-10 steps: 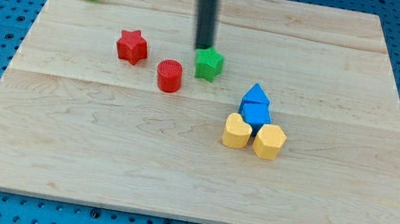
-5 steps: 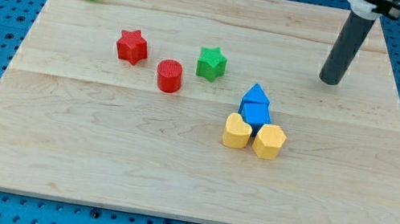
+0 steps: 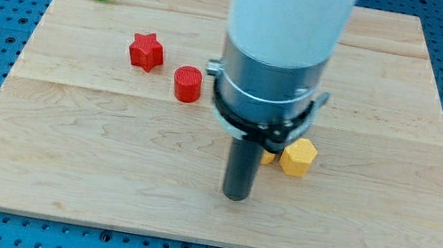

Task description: Push the yellow hexagon towards the green star

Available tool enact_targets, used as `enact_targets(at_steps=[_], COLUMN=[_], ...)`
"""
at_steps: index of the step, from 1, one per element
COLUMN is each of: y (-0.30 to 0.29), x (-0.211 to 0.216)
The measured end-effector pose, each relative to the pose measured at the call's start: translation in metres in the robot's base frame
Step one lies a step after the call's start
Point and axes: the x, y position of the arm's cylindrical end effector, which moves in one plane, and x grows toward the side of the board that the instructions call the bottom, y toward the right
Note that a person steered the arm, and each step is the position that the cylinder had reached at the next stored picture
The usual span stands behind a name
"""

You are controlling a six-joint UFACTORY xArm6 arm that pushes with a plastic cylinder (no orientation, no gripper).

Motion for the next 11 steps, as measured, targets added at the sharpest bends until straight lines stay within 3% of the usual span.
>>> enact_targets(at_steps=[1, 2, 3, 4, 6, 7, 8, 9, 10, 11], y=[0.034, 0.11, 0.113, 0.127, 0.152, 0.148, 0.211, 0.221, 0.178, 0.095], x=[-0.027, -0.078, -0.077, -0.05, -0.111, -0.087, -0.086, -0.109, -0.141, -0.162])
